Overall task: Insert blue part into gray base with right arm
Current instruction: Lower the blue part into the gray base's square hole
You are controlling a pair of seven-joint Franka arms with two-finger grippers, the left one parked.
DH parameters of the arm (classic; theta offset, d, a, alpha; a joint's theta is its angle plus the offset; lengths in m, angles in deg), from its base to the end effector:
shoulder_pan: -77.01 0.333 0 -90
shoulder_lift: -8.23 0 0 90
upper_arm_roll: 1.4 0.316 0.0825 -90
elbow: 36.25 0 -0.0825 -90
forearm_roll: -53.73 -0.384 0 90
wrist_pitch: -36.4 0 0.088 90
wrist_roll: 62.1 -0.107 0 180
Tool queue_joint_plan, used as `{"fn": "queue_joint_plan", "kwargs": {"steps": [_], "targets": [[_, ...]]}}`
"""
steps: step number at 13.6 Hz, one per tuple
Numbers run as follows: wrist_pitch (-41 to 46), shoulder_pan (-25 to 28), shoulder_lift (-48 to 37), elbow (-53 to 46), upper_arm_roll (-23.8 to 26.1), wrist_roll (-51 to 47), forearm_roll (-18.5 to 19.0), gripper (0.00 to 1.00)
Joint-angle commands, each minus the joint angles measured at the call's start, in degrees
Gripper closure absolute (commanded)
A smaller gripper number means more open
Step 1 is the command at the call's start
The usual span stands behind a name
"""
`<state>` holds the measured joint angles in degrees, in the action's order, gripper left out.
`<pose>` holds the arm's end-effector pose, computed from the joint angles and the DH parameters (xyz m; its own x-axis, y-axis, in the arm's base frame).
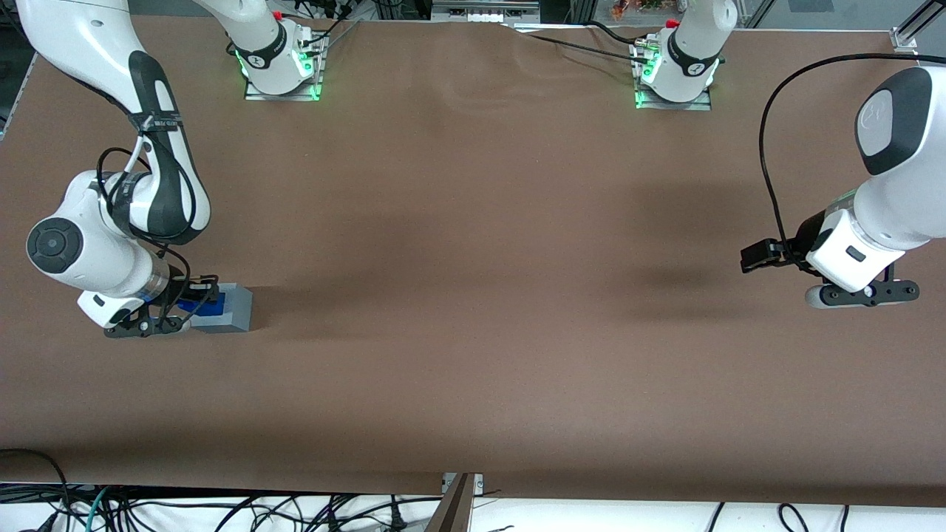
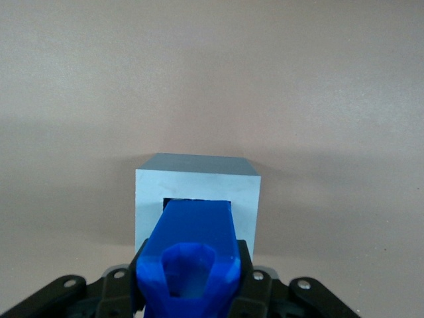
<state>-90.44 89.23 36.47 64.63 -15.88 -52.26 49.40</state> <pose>0.6564 -0.0092 0.2925 0.9931 0.1125 -0.0320 0.1142 -0.9920 0.0545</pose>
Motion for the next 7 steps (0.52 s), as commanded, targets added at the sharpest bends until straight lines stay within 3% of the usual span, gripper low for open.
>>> {"fn": "queue_joint_plan", "kwargs": {"steps": [1, 7], "targets": [[-0.34, -0.44, 0.59, -0.69, 0.24, 0.71, -1.47, 1.0], [-0.34, -0.44, 0.94, -0.69, 0.24, 0.88, -2.71, 1.0]]}}
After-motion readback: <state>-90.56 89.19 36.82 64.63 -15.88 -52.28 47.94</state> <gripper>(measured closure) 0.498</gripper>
